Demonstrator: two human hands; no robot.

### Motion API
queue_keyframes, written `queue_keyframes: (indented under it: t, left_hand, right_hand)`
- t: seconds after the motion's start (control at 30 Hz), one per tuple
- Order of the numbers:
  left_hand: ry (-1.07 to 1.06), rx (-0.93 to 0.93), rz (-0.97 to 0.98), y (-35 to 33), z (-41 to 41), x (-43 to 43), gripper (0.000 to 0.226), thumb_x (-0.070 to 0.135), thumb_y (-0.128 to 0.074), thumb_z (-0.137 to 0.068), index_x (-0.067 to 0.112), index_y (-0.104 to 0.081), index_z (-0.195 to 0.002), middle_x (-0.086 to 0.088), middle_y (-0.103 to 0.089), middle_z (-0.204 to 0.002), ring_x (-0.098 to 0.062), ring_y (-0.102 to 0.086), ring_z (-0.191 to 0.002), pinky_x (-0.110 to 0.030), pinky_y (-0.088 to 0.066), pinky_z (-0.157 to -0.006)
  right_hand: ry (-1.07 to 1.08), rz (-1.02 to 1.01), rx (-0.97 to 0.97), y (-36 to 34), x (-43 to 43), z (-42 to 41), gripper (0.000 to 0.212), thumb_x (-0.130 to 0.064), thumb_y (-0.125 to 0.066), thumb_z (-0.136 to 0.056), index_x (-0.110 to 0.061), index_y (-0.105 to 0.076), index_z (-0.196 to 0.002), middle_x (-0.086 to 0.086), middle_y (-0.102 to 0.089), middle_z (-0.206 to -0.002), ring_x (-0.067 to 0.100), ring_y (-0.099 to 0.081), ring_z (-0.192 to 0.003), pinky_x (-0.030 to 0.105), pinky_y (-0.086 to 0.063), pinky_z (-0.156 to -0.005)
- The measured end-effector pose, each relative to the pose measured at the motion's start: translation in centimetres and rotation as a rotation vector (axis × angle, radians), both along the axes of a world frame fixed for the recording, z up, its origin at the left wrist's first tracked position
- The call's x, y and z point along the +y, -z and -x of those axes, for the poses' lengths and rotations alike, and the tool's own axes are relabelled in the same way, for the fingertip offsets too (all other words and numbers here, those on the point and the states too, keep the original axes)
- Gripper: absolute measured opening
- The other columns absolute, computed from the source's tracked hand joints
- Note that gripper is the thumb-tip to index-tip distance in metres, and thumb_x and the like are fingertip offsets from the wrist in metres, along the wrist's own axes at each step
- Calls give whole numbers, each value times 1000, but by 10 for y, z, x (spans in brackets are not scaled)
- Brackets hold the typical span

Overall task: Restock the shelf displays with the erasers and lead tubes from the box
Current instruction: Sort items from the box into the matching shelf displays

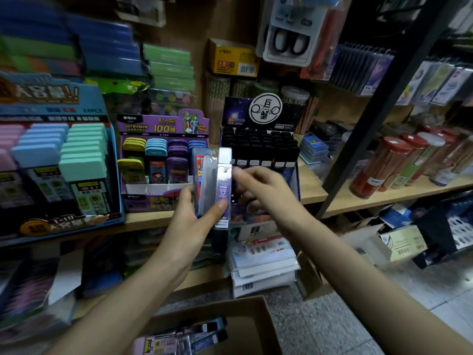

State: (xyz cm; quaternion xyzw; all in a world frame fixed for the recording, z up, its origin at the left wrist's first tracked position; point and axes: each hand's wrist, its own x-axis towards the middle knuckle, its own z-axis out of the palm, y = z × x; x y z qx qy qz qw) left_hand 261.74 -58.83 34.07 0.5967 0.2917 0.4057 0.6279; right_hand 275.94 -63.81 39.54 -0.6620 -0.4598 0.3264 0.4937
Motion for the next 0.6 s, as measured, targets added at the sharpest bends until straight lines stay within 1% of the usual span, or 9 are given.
queue_keyframes:
  t: [0.03, 0.1, 0.2, 0.27, 0.33, 0.4, 0.47, 0.53, 0.6]
  left_hand:
    - [1, 9, -8, -1, 2, -1, 49, 48, -68, -62, 44, -48, -107, 11, -67, -103, 0, -64, -94, -24, -50, -80]
    - [12, 14, -22, -2, 5, -3, 49, 49, -68, -60, 46, -49, -106, 11, -65, -105, -1, -64, -94, -24, -51, -78]
    - [23, 14, -37, -1, 11, -2, 43, 47, -65, -65, 46, -49, -104, 17, -67, -99, -2, -65, -94, -20, -52, -73]
    - [41, 12, -50, 0, 15, -2, 38, 44, -61, -71, 42, -50, -107, 17, -69, -99, -7, -66, -94, -21, -52, -73]
    - [53, -16, -49, 1, 18, -1, 38, 39, -60, -74, 39, -50, -110, 11, -70, -103, -7, -66, -97, -18, -52, -74]
    - [44, -41, -32, 2, 20, -1, 37, 37, -59, -76, 38, -50, -112, 5, -70, -105, -6, -66, -99, -14, -51, -74]
    - [33, -68, -12, 2, 20, -2, 36, 34, -59, -77, 36, -50, -112, 3, -70, -105, -5, -66, -98, -12, -50, -72]
    - [34, -82, -5, 2, 20, -2, 34, 32, -58, -79, 34, -50, -112, 7, -70, -102, -3, -66, -95, -11, -50, -70]
    - [44, -88, 1, 1, 20, -2, 33, 32, -58, -80, 34, -50, -112, 11, -70, -101, -3, -66, -96, -11, -50, -71]
  right_hand:
    - [-25, 27, 85, 0, 0, 10, 29, -33, -59, -90, -6, -62, -101, -2, -59, -76, 5, -55, -61, 18, -45, -53]
    - [-47, 15, 208, -1, 1, 22, 27, -22, -60, -91, 1, -58, -107, 0, -58, -74, 4, -56, -56, 15, -45, -50]
    - [-55, -21, 328, -1, 1, 32, 19, -13, -62, -89, 1, -59, -101, 0, -61, -68, 1, -57, -47, 13, -42, -43]
    - [-40, -37, 393, 0, 2, 37, 21, -13, -64, -88, 2, -59, -100, 0, -63, -65, 2, -57, -46, 13, -41, -41]
    - [-27, -35, 401, 3, 4, 39, 30, -20, -63, -89, 6, -58, -104, 8, -66, -73, 8, -59, -50, 16, -43, -42]
    - [-27, -16, 368, 5, 5, 40, 34, -27, -59, -91, 4, -58, -103, 15, -64, -82, 16, -58, -57, 21, -44, -45]
    - [-43, -12, 372, 7, 6, 40, 27, -26, -56, -93, -1, -60, -102, 14, -65, -83, 15, -60, -58, 22, -44, -45]
    - [-62, -24, 417, 9, 7, 39, 25, -23, -54, -94, -2, -61, -105, 9, -67, -81, 10, -63, -56, 18, -45, -44]
    - [-75, -42, 433, 9, 7, 38, 23, -20, -53, -94, -1, -62, -106, 7, -67, -80, 8, -63, -55, 17, -45, -45]
